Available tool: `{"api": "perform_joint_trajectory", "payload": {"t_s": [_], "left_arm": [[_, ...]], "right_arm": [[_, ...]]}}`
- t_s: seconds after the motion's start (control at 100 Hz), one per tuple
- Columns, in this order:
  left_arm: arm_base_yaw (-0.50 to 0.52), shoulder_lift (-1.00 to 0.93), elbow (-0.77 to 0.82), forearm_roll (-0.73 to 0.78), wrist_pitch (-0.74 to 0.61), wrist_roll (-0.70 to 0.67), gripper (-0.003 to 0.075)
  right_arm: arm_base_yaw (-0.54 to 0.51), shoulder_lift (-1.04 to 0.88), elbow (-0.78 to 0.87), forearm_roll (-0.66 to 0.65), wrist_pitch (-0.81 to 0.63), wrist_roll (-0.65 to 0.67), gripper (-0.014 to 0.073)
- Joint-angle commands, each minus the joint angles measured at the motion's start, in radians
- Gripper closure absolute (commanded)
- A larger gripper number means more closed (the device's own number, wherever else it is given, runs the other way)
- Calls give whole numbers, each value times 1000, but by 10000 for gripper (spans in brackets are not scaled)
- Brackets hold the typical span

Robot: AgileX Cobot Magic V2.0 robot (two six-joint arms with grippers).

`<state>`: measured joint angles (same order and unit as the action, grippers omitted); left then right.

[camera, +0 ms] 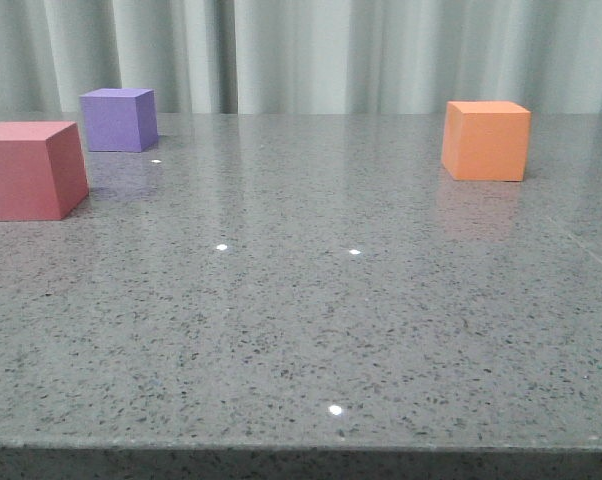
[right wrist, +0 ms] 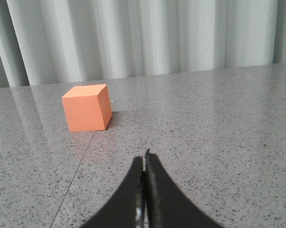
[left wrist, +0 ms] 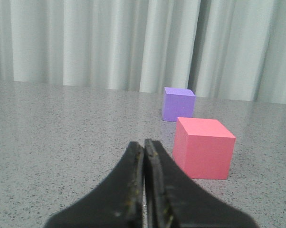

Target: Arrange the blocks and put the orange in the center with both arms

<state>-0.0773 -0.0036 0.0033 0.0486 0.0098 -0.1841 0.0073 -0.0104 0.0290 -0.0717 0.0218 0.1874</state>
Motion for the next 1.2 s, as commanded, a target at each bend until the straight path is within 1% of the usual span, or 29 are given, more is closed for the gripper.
{"api": "perform_joint_trajectory", "payload": {"t_s": [0.0,0.29,0.41,0.53,0.64,0.81,0.89,0.99,1.12,1.19], "left_arm": [[1,-11,42,-3,-77,-5,741],[1,-11,42,-3,-77,-5,741],[1,-11,42,-3,-77,-5,741],[1,-11,42,-3,-77,-5,741],[1,-11,42,-3,-77,-5,741],[1,-11,42,-3,-77,-5,741],[1,-11,42,-3,-77,-5,741],[1,-11,42,-3,-77,-5,741],[1,-11,42,-3,-77,-5,741],[1,-11,42,-3,-77,-5,741]], "right_arm": [[-4,-21,-19,-15,-99,-9,662],[-4,-21,-28,-15,-117,-9,662],[-4,-20,-77,-14,-87,-9,662],[-4,7,-173,-3,18,-8,662],[-4,79,-299,11,113,-8,662],[-4,260,-531,11,326,-8,662],[-4,377,-648,11,425,-8,662],[-4,500,-772,11,516,-8,662],[-4,632,-873,22,611,-8,662],[-4,689,-904,31,639,-8,662]]}}
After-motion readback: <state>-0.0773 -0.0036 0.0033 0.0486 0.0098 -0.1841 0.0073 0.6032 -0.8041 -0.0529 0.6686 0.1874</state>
